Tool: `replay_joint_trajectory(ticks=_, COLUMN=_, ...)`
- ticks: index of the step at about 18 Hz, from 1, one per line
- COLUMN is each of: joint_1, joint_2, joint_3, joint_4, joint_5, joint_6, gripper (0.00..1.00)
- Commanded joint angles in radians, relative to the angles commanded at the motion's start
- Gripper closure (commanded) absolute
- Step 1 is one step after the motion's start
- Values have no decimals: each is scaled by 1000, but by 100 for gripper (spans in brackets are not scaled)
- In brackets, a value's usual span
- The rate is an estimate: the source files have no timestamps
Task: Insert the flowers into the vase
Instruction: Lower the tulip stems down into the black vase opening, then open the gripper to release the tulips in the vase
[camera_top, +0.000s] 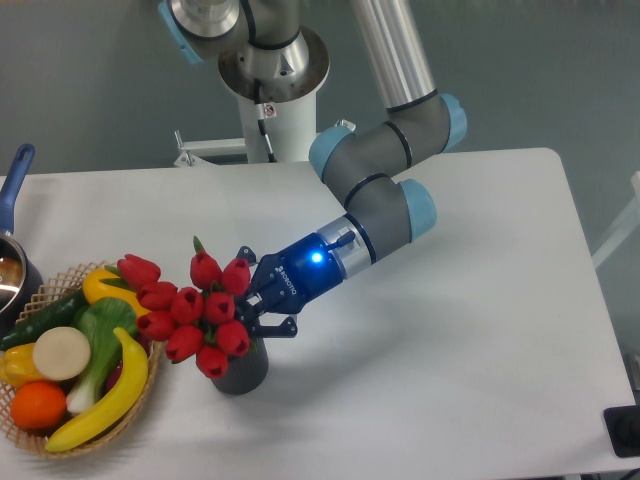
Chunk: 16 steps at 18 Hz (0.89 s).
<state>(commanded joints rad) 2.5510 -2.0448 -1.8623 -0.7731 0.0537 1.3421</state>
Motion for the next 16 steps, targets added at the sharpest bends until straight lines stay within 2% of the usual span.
replay_joint_trajectory(ticks=2, joint_1=0, joint_2=-3, joint_3=-2, joint_4=0, joint_5=0, joint_6=5, gripper=72)
replay_joint_trajectory(ticks=4, joint_1=0, joint_2=-5, joint_3=-2, joint_4=2, joint_5=0, joint_6=5, gripper=66)
replay_joint_trajectory(ticks=13, joint_1=0, joint_2=-3, joint_3=-8, joint_4=2, joint_5=0, joint_6=6, gripper=61)
replay_joint_trajectory(ticks=15, joint_1=0, joint_2=-3, joint_3=-8, joint_4=3, joint_5=0, joint_6=6, gripper=56)
replay_joint_trajectory(ticks=16, joint_1=0, joint_2=-3, joint_3=-8, joint_4=3, joint_5=0, joint_6=6, gripper=48)
